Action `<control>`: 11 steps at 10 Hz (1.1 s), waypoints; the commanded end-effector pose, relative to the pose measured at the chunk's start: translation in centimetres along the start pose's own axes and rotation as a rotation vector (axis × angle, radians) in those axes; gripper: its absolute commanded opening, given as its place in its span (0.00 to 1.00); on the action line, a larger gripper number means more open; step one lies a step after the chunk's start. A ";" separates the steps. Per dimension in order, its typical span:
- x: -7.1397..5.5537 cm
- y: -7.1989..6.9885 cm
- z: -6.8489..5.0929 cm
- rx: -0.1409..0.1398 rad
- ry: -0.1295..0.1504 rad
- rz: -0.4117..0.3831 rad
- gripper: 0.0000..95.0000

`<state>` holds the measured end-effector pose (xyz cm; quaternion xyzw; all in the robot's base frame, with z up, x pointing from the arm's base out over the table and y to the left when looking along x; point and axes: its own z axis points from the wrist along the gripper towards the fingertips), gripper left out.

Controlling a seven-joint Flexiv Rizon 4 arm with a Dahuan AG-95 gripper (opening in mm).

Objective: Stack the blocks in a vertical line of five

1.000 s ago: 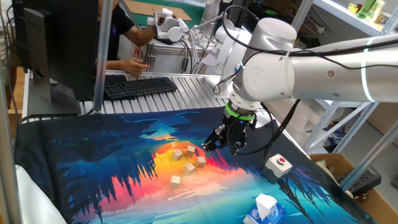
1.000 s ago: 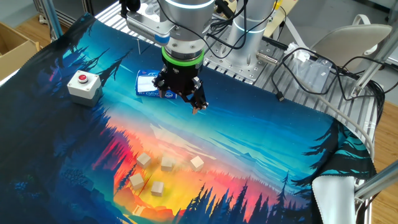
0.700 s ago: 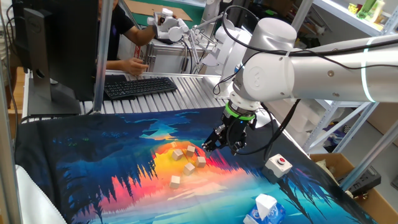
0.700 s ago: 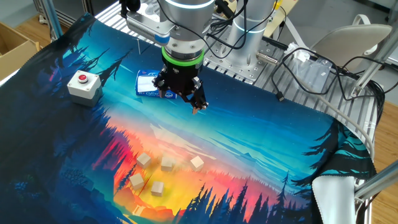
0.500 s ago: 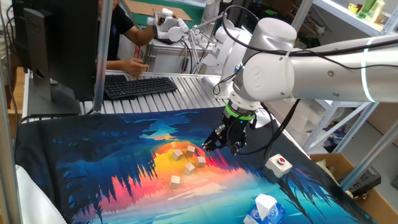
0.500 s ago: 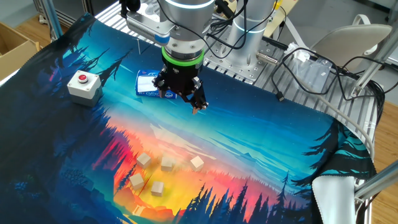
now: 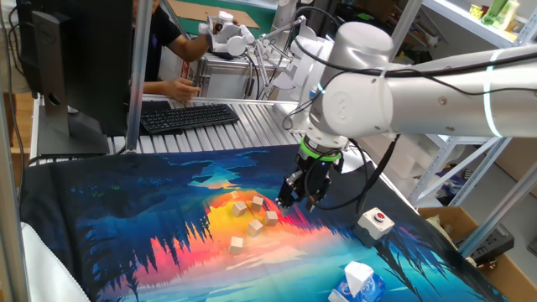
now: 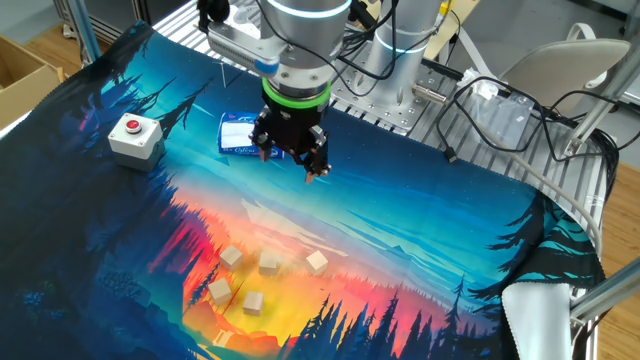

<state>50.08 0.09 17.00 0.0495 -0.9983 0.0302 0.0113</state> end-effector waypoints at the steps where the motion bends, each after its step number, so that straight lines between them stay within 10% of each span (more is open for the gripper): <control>1: 0.1 -0.1 0.0 0.012 0.003 -0.018 0.00; 11: -0.4 -0.8 1.2 0.001 -0.003 -0.010 0.00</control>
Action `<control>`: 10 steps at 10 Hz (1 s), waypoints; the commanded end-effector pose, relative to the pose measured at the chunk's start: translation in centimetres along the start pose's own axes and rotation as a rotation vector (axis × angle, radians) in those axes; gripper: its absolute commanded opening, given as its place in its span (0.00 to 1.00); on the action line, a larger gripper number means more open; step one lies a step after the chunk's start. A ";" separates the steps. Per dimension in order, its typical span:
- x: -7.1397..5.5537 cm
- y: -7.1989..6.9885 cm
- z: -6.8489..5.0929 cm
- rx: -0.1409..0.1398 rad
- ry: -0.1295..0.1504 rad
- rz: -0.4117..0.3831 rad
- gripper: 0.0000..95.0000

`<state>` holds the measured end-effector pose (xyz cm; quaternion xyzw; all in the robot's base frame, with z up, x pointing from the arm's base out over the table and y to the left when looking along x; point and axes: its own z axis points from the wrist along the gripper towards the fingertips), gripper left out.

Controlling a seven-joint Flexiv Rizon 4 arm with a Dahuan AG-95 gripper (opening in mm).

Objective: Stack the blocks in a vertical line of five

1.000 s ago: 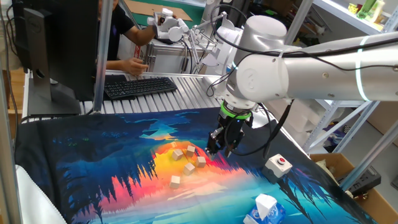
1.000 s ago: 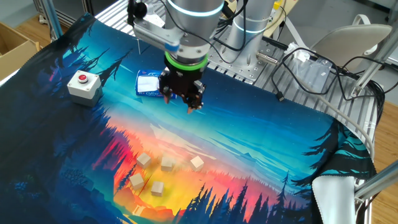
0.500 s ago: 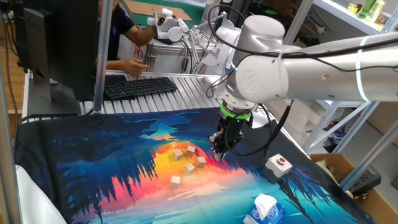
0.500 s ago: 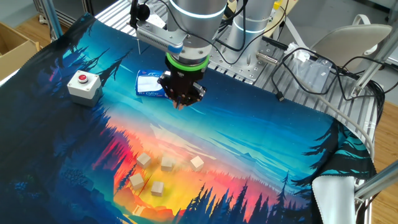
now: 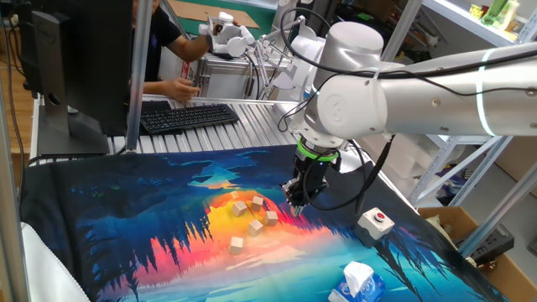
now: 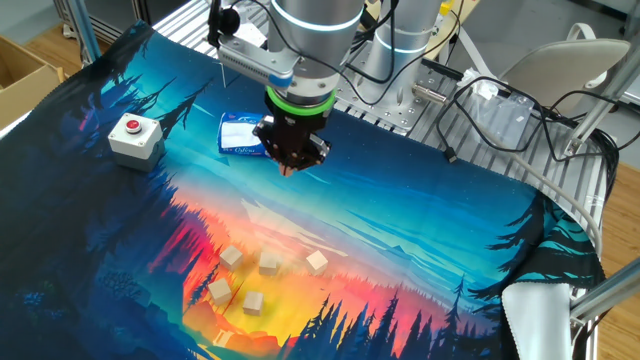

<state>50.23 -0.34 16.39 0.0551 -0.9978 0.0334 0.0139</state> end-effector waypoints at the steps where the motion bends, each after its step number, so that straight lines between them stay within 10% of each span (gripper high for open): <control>1: -0.5 -0.8 1.1 -0.013 -0.011 0.000 0.00; 10: -4.1 -1.1 5.6 -0.050 -0.004 0.001 0.00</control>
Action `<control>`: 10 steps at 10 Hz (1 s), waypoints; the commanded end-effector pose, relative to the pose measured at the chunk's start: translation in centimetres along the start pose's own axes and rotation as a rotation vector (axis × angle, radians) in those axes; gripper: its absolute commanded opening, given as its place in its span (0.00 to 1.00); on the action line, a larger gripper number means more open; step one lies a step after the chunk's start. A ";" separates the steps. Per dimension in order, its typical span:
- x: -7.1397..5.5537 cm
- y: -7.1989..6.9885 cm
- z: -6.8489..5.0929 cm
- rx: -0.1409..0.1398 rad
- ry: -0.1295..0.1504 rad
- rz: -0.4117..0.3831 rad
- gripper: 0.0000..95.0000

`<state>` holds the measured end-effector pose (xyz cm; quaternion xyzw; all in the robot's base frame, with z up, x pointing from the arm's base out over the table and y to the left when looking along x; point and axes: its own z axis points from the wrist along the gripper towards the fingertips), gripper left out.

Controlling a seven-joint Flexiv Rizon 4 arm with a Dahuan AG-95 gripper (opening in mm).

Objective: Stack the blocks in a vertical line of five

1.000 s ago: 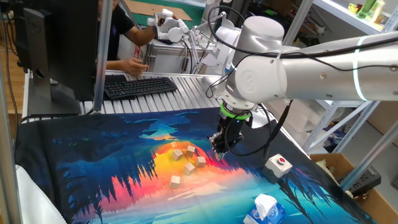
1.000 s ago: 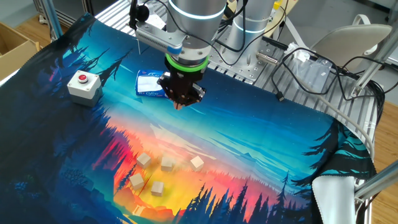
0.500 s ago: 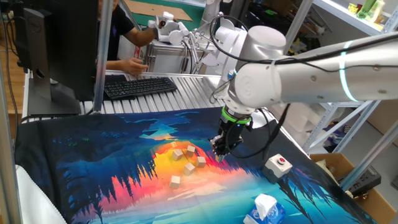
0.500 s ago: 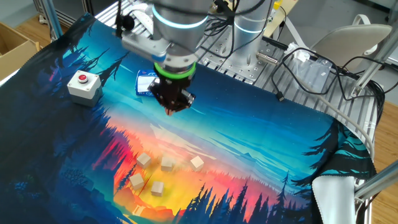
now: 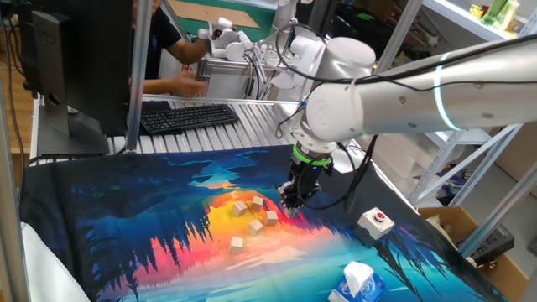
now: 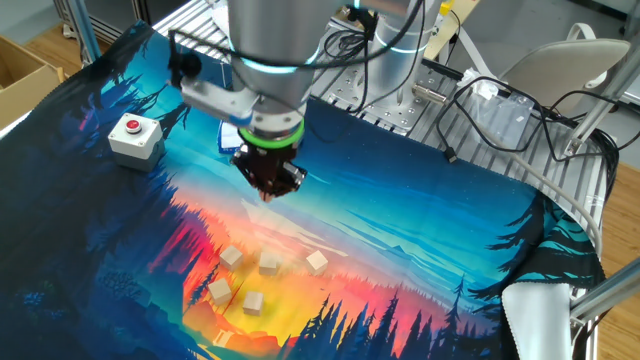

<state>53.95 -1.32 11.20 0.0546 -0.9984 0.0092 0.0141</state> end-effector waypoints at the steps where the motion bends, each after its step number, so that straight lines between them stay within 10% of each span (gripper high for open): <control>1: -1.0 -0.1 1.1 -0.011 -0.001 -0.001 0.00; 6: -4.7 -1.5 2.7 -0.025 0.018 -0.026 0.00; 10: -6.8 -1.9 2.5 0.022 0.025 -0.048 0.00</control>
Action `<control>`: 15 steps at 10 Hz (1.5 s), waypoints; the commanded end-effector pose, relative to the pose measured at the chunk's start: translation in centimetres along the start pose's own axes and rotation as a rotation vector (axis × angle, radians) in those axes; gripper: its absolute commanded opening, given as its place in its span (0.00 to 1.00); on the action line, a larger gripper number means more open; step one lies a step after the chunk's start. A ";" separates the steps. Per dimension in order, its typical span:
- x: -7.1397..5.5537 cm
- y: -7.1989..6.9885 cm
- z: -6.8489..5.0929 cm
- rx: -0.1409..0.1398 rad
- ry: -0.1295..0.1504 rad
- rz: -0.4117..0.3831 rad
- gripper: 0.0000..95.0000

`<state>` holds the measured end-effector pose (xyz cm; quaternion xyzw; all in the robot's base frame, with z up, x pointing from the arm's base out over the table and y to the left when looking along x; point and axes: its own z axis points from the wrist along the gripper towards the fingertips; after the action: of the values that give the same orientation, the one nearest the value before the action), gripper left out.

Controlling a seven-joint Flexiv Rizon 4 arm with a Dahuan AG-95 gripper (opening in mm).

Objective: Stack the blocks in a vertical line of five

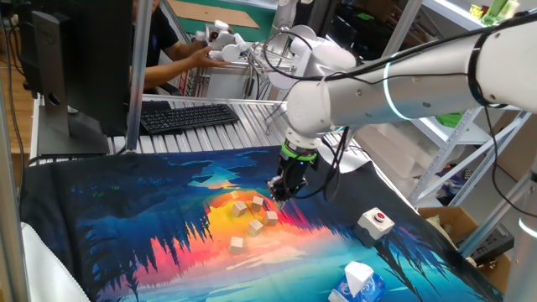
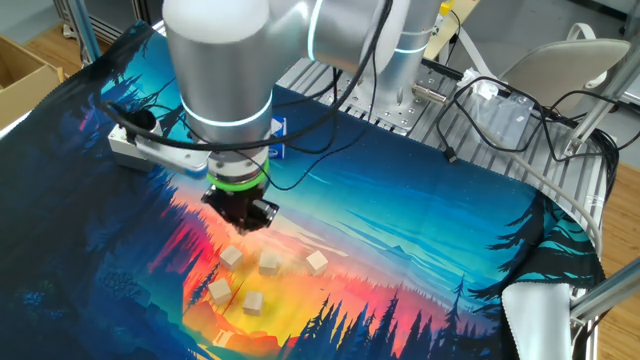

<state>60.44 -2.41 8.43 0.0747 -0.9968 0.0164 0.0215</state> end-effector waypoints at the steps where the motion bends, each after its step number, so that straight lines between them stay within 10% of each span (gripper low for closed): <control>1: -0.5 -0.1 0.0 0.019 0.010 -0.004 0.00; 4: -0.8 -0.1 0.7 0.018 0.007 0.016 0.60; 14: -0.7 -0.1 1.5 0.002 0.006 0.001 0.60; 15: -0.5 0.1 1.7 0.001 -0.005 0.021 0.80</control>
<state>61.10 -2.31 6.71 0.0691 -0.9972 0.0161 0.0223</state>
